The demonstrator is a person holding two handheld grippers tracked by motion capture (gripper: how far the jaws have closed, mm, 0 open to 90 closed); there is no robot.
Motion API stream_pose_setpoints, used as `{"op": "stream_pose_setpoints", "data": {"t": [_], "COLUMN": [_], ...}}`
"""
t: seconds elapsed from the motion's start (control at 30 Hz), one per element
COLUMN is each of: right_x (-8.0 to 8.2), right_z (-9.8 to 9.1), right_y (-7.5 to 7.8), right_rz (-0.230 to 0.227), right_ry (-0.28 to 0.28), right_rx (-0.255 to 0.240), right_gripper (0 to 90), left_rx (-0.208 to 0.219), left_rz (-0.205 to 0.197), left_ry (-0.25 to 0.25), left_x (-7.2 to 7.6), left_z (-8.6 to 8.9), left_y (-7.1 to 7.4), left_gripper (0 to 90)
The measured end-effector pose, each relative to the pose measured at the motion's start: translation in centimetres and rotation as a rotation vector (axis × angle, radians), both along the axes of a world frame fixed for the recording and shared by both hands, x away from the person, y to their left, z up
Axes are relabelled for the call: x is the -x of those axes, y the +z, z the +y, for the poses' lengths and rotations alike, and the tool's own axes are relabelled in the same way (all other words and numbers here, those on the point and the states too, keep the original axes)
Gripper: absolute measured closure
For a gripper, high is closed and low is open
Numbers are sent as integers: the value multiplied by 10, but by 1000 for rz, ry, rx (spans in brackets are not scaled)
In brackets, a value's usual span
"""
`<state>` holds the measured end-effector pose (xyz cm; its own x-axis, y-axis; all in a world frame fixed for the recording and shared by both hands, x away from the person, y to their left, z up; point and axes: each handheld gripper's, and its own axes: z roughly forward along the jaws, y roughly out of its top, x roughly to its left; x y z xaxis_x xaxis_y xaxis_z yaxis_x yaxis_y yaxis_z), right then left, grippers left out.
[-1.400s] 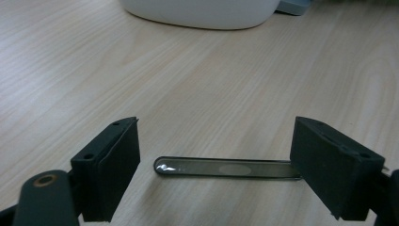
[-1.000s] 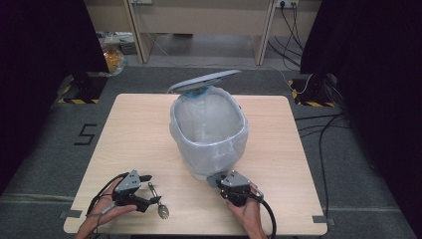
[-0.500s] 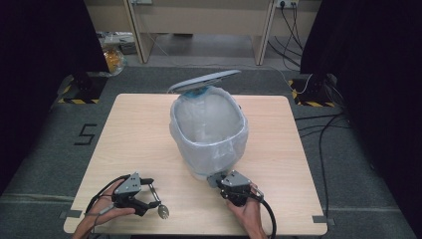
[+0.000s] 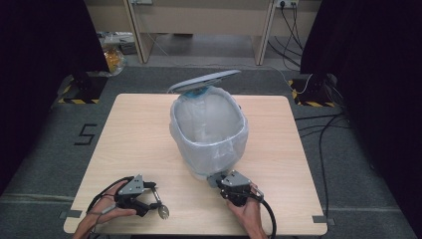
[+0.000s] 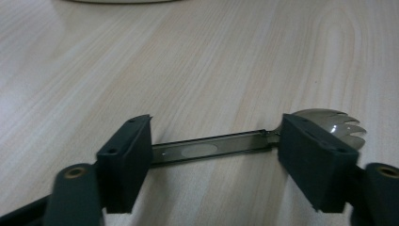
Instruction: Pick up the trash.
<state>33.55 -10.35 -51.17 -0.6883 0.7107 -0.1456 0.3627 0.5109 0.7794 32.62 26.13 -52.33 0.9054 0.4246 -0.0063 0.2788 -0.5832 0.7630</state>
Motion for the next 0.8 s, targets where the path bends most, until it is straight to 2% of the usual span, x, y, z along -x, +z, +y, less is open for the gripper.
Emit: {"op": "stream_pose_setpoints", "data": {"t": [0.1, 0.17, 0.3, 0.37, 0.43, 0.47, 0.53, 0.73, 0.8], "right_x": [0, 0, 0, -1, -1, 0, 0, 0, 0], "right_z": [0, 0, 0, 0, 0, 0, 0, 0, 0], "right_y": [0, 0, 0, 0, 0, 0, 0, 0, 0], "right_rz": [1, -1, -2, -2, -3, 0, -2, -1, -1], "right_ry": [0, 1, 3, 4, 4, 3, 4, 5, 6], "right_rx": [-1, -3, -2, -2, -1, -4, 1, -3, -3], "right_gripper": [709, 710, 710, 710, 710, 709, 709, 709, 709], "left_rx": [-25, -18, -13, 0, 11, -7, -8, -27, -30], "left_rz": [-38, -43, -35, -6, 24, 18, 22, 32, 36], "left_ry": [-18, -31, -70, -75, -63, -30, -13, 31, 53], "left_x": [2, 1, -3, -5, -5, -4, -3, 1, 2], "left_z": [-4, -6, -11, -13, -13, -13, -12, -12, -11], "left_y": [3, 5, 4, 3, 3, 3, 3, 7, 7], "left_gripper": [307, 278, 283, 304, 334, 406, 424, 601, 623]}}
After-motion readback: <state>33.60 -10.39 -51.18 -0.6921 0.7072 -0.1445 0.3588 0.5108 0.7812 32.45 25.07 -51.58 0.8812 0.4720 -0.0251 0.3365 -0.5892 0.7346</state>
